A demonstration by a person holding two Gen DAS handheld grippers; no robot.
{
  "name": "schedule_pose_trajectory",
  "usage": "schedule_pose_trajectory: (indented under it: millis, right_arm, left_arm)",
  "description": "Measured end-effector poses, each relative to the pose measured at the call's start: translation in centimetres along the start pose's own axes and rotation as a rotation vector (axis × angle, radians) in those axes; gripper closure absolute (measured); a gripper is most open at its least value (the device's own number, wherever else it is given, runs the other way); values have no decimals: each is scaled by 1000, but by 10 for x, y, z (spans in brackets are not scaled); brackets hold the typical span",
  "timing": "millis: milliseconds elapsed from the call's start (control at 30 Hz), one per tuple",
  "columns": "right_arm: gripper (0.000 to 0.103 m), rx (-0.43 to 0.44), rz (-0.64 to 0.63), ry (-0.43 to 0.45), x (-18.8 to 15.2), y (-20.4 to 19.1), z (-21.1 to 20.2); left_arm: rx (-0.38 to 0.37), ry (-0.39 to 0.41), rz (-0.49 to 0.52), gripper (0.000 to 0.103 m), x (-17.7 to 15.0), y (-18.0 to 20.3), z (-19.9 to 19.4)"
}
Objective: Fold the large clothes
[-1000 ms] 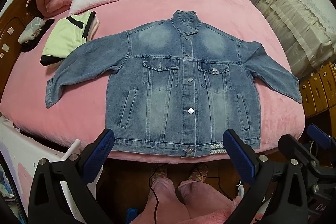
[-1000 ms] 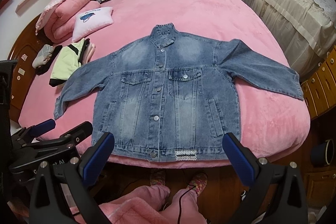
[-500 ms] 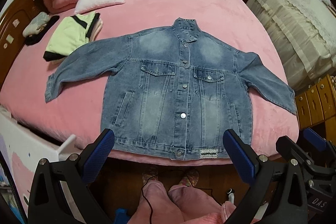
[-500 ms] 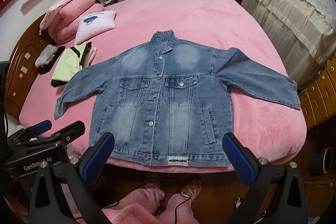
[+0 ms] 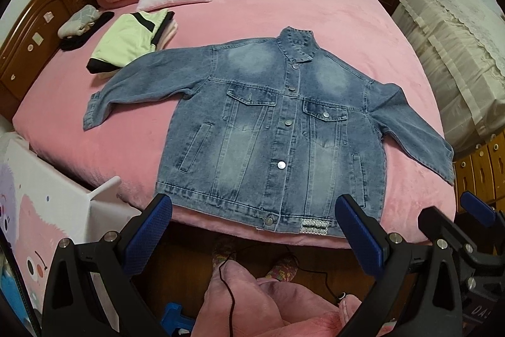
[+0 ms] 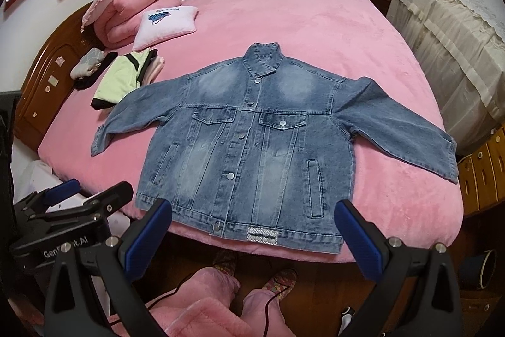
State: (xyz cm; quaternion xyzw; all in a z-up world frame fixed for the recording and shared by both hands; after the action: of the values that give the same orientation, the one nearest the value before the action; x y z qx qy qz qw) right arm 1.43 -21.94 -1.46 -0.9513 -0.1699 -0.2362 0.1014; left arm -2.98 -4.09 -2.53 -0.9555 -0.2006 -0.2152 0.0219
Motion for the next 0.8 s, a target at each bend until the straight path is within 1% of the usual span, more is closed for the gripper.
schedule_pose_trajectory:
  millis: [200,467,633,800]
  right_arm:
    - [0,15,-32,0,-5,-3,0]
    - [0,29,-81,29,-2,-13,1]
    - [0,40,-81,41,9,-24,9]
    - [2,35,-81,49,30,-48,28]
  left_arm:
    - [-5,-3,-22,1,-1,-1,-1]
    - [-32,-11,-68,1,4,-14,4]
    - [-38,-35,-90,1,11,-34,19]
    - [-53,-54,-120,1,34,-67,37]
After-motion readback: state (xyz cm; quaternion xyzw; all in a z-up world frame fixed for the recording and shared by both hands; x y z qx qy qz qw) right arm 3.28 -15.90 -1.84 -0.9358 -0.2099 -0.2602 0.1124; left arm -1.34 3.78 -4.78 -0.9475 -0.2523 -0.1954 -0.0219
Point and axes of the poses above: each gripper's, at about its wrist camera, not at the fingertips, and z roughly the way its jaws point, y to its right, x to its top, the point moved 5 cm from there along z, roughly the way its jaws point, and after that the axes turned 1 degree about -z, right-handed, at the moved point
